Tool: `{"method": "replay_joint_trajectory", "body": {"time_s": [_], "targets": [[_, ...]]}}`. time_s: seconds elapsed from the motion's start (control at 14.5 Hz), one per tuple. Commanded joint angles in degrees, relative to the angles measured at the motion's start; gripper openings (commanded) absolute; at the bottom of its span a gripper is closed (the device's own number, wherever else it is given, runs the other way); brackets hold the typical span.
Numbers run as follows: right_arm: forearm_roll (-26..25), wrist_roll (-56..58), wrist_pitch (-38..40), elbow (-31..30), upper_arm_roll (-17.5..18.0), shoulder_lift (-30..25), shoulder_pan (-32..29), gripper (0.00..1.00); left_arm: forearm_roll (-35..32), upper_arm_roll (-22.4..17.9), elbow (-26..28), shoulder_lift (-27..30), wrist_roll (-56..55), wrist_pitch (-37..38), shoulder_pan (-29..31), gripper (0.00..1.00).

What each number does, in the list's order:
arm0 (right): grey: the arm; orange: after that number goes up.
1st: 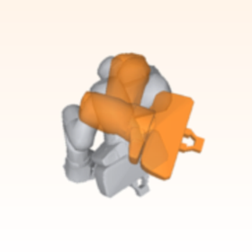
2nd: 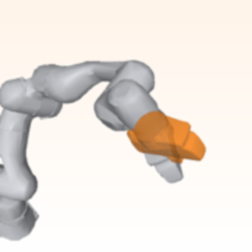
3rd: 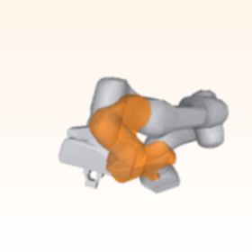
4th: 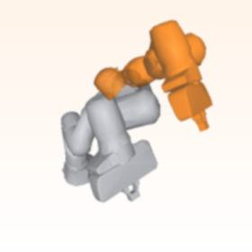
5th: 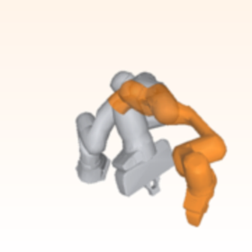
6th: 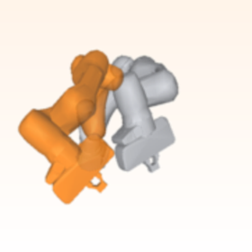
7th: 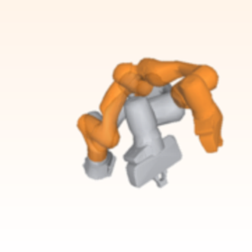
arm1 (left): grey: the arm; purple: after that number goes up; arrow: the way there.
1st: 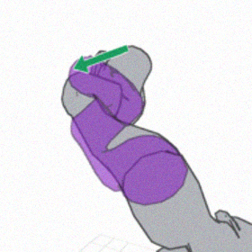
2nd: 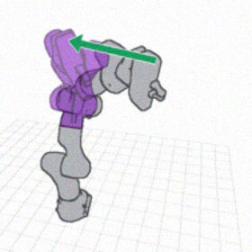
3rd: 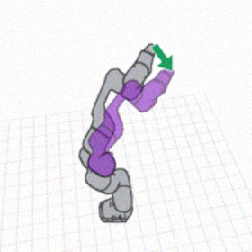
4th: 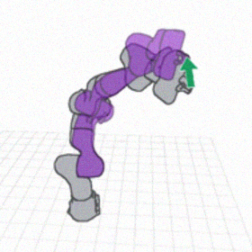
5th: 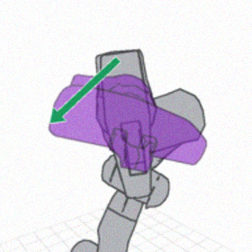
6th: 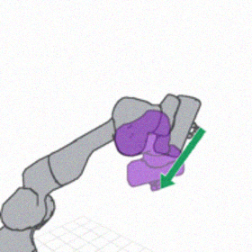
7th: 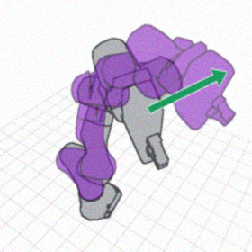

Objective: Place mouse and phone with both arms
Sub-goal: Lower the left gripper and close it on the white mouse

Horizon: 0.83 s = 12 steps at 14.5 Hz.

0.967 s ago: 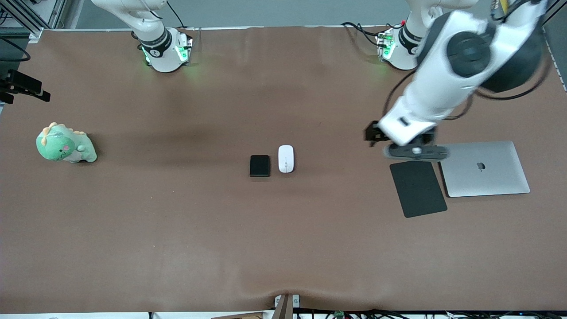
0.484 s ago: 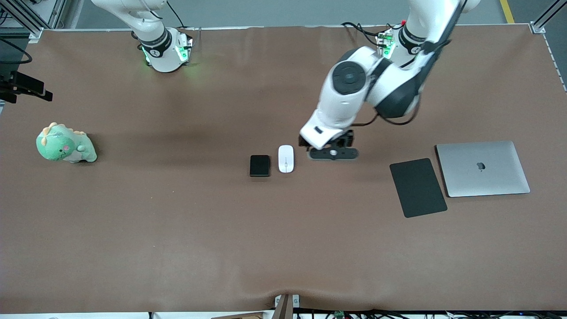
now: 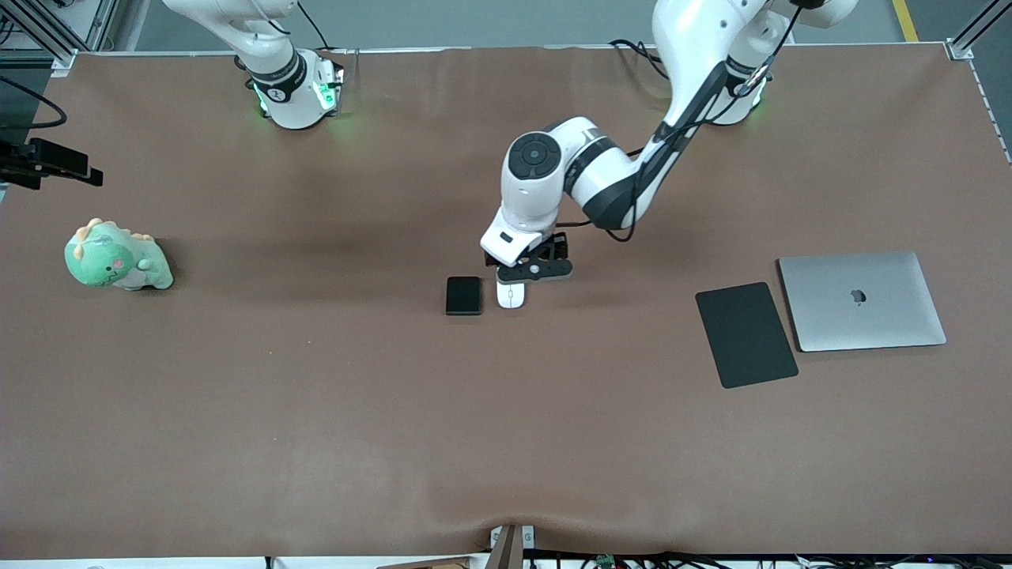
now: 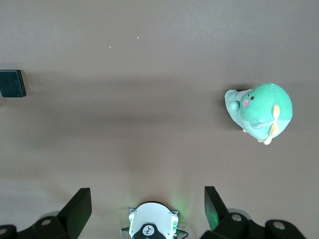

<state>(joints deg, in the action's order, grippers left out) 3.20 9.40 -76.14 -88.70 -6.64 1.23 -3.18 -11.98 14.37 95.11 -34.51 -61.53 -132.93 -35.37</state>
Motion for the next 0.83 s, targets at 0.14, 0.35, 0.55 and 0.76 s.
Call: {"method": "replay_joint_trajectory", "body": {"time_s": [0.14,0.35,0.55,0.76], "targets": [[0.14,0.71,1.35,1.69,0.14,3.24,-0.68,1.00,-6.72,-0.39,-1.25,-5.38,-3.95,-4.70,-1.46,1.00],[0.14,0.62,1.43,1.78,0.14,4.13,-0.42,1.00,-7.62,-0.48,-2.04,-7.67,-2.98,-6.19,-0.84,1.00],[0.58,0.53,1.35,1.69,0.31,5.62,-0.24,1.00,-7.62,-0.48,-2.39,-9.08,-2.89,-8.39,-0.84,1.00],[0.93,0.53,1.08,1.52,0.57,6.94,0.19,1.00,-7.44,-0.57,-2.39,-10.83,-2.89,-10.32,-0.84,0.97]]}}
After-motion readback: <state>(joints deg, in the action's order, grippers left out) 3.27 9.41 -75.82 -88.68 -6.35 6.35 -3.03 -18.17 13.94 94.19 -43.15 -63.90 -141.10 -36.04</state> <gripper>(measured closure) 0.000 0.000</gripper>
